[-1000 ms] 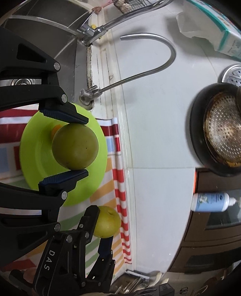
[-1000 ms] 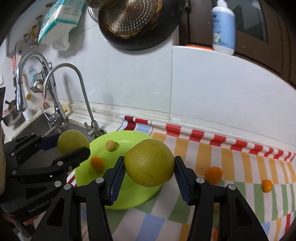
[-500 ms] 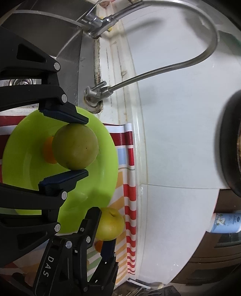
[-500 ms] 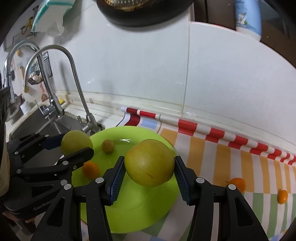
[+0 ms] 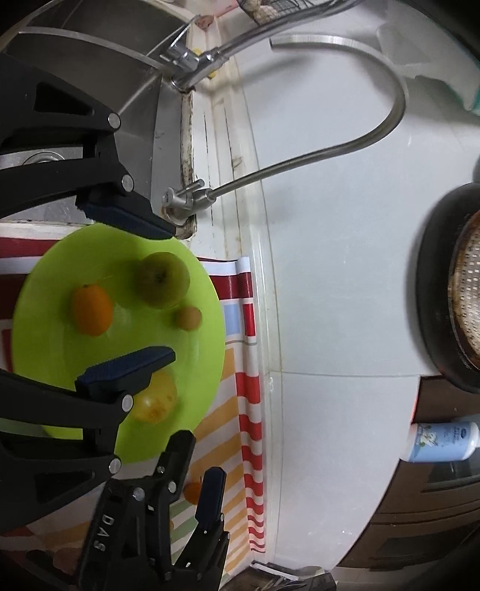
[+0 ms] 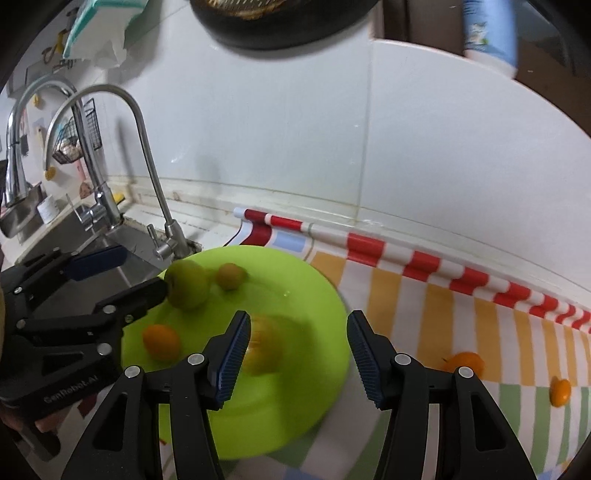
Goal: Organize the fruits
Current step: 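Move both tools back over the remaining fruits on the cloth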
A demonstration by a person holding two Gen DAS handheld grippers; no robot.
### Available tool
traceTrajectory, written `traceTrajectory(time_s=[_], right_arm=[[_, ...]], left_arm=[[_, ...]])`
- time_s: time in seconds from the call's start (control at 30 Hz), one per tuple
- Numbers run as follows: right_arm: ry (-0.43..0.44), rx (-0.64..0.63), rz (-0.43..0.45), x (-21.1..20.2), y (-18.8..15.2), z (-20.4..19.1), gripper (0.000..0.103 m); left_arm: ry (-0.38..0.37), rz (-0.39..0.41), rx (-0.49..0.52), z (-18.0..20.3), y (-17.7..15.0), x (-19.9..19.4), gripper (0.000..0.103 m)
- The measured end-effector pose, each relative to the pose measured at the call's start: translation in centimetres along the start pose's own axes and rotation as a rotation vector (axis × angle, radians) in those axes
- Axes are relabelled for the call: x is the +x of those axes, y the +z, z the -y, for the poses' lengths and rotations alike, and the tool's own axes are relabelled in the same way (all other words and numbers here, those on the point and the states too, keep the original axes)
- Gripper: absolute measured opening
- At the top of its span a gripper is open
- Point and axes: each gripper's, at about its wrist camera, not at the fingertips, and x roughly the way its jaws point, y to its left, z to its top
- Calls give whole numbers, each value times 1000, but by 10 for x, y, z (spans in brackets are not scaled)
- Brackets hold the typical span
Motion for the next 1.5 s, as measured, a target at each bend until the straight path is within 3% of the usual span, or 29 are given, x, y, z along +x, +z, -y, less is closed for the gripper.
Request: traceTrajectory(time_s=[0.17,0.23,0.33,0.53,0.63,0.97,1.5], right_arm=[[-12,41,22,-29,-11,9,55],[-20,43,40,-42,-14,11,55],[-37,55,68,-63,-20,14,63],[-69,68,117,-104,-30,21,63],[-84,87,136,-123,-38,26,68],[-151,123,175,-174,-64,42,68],[-275,172,177,-215,-105,84,68]], left_arm=[[1,8,10,14,-6,-24,64],[3,13,7,19,-7,-35,70],[3,30,-1,25,-7,-52,73],[14,58,-16,39,-7,-81,82],[16,72,-7,50,-8,-95,85],[-13,124,13,81,-15,-128,98],[-134,149,79,142,-25,-137,99]])
